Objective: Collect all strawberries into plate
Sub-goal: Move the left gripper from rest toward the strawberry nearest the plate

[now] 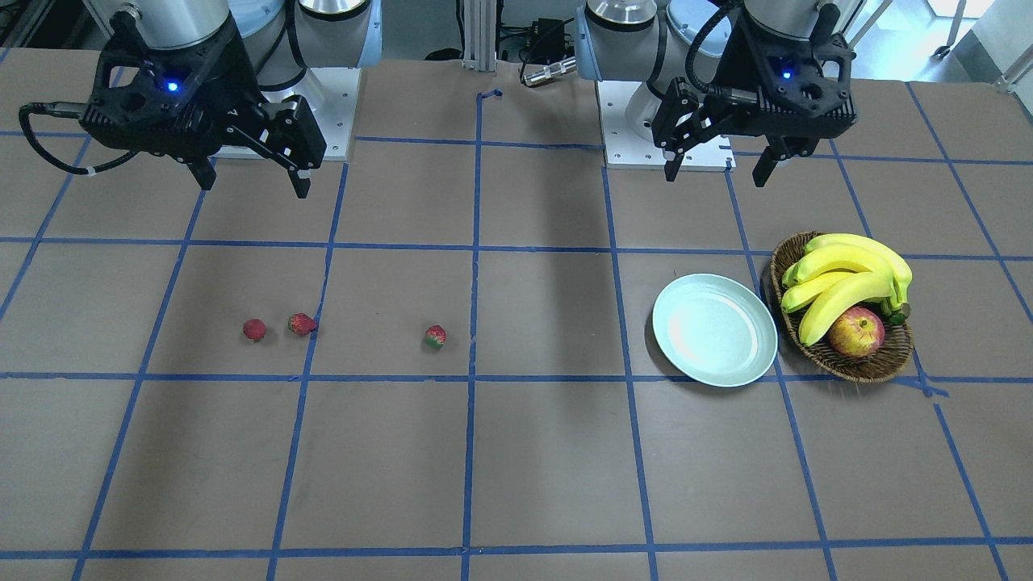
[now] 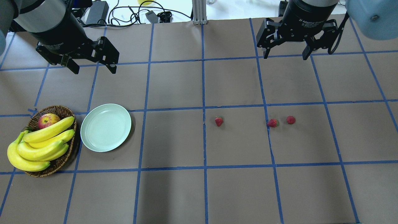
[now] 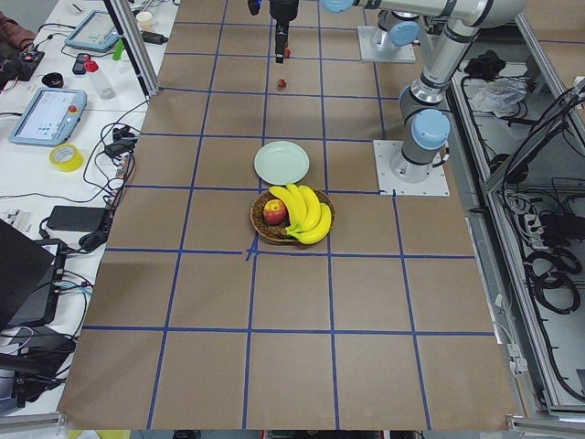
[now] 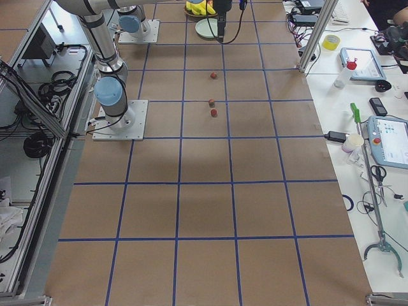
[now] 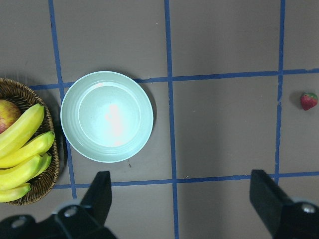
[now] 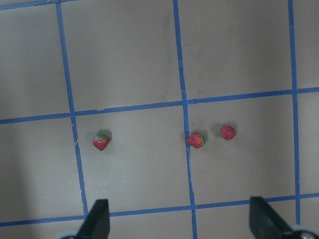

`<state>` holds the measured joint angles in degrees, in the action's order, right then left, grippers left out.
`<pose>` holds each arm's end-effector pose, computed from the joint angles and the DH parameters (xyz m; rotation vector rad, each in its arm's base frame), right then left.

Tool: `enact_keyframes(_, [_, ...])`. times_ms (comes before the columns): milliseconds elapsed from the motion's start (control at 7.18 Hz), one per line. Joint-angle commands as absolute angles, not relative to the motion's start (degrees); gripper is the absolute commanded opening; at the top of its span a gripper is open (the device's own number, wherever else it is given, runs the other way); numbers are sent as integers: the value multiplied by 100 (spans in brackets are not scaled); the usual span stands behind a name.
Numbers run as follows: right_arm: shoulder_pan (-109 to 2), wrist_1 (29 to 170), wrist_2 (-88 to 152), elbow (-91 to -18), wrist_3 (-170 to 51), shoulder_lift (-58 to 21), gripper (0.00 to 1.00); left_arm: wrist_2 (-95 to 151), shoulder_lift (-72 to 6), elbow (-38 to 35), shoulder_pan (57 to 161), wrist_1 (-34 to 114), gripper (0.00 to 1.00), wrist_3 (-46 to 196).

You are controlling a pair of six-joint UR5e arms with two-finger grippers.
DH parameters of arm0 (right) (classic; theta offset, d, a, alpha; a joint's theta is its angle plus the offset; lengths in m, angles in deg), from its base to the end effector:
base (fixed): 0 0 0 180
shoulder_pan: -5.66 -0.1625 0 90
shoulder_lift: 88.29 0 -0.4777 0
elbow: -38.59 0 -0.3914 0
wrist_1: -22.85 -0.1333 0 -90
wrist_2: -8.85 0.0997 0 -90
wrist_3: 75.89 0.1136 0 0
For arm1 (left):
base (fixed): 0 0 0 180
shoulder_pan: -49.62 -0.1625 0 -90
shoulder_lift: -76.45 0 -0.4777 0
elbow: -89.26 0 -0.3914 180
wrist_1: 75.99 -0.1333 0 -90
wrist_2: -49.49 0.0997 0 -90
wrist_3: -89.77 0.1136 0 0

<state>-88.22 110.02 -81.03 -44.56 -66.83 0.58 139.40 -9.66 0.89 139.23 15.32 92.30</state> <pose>0.1673 -0.4940 0.5707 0.1415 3.1297 -0.0782 -0.1303 -0.4658 0.5708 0.0587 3.1386 -0.1154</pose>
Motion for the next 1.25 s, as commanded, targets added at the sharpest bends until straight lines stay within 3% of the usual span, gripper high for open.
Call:
enact_keyframes(0, [-8812,10995,-8107,-4447,-6701,57,100,13941,-1099,76,13901,1490,100,9198])
enact_keyframes(1114, [-8812,10995,-8107,-4456,-6710,57,100,13923,-1934,76,14671,620,100,8319])
